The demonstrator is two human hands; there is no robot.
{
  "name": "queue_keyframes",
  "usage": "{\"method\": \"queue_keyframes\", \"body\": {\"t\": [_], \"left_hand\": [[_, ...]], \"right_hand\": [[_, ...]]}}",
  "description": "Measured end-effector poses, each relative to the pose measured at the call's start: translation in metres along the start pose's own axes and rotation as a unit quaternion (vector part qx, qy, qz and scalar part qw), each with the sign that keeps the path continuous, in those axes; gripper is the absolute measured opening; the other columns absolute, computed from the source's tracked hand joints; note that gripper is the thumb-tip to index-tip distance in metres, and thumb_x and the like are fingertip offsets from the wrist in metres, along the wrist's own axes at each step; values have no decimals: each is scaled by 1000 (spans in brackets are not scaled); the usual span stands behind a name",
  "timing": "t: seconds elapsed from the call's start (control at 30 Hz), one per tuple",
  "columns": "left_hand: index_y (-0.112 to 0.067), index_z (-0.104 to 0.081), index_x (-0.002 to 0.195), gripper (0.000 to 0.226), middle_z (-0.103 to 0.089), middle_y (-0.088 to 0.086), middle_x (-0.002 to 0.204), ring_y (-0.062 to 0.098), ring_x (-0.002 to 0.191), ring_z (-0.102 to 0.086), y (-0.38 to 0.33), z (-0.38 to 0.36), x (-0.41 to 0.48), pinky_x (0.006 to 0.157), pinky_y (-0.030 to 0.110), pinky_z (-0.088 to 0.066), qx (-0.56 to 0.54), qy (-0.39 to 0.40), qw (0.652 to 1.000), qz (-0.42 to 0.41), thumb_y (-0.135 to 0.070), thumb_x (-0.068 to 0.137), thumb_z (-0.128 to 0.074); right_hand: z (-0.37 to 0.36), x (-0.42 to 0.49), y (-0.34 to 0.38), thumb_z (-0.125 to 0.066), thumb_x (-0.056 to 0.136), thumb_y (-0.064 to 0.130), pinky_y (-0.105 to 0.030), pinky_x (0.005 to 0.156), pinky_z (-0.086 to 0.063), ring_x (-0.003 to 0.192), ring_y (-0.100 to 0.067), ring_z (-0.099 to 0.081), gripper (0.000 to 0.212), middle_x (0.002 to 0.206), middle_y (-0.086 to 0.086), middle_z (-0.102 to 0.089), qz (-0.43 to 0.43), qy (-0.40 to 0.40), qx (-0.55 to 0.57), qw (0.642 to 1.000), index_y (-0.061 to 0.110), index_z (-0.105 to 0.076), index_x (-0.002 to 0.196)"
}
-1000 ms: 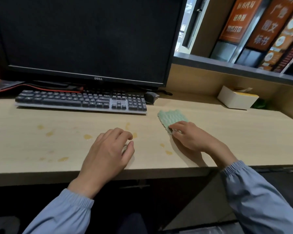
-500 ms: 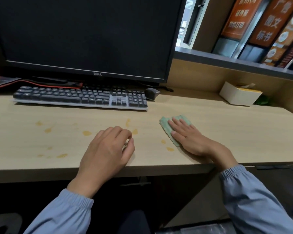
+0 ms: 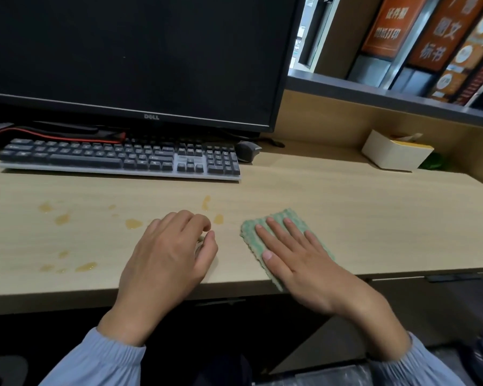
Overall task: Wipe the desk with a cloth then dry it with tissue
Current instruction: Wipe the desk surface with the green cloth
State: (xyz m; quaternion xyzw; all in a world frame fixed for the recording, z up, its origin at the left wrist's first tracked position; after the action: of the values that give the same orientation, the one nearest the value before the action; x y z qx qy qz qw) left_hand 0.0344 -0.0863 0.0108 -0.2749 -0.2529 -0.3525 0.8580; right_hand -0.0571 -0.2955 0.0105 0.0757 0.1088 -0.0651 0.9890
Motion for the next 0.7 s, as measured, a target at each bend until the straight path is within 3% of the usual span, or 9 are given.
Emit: {"method": "queue_keyframes", "body": {"t": [0.3,0.43,0.6,0.7], "left_hand": [[-19,-61,96,19,-55,-6,86,20,82,-55,2,2,2,79,42,-47,5,8,999,31,-33,100,-49],[-18,-61,93,22,-53,-5,84,20,80,-53,0,1,1,78,43,-47,16,3,1000,24,-33,101,-47],[-16,-61,86,23,-53,-2,79,23,76,-52,-1,5,0,73,43,-46,19,-34,999,14,-30,101,-50],[-16,-61,84,24,-54,0,77,23,73,-52,-4,6,-1,71,42,-48,25,-53,998,6,-28,101,-51]], "right_hand": [[27,117,28,-12,109,57,-52,127,10,157,-21,22,60,172,9,20,-6,38,-9,999,41,9,164],[18,82,37,-11,110,55,-49,127,10,156,-16,24,58,171,13,20,16,9,-4,1000,44,9,163],[-9,-8,55,-5,107,56,-35,124,20,145,0,41,53,158,31,37,47,14,-27,998,57,18,155],[-8,-11,57,-4,106,56,-33,123,21,143,4,42,51,156,34,38,42,29,-27,998,61,20,151]]}}
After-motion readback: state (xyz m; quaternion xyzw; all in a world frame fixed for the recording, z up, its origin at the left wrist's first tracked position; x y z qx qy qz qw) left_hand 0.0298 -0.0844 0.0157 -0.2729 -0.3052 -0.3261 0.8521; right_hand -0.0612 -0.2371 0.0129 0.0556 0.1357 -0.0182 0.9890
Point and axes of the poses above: each hand's wrist, its own x-axis towards the middle knuckle, its own z-axis out of the back of the hand, y = z × x, the point moved 5 cm from there along x, towards the middle knuckle
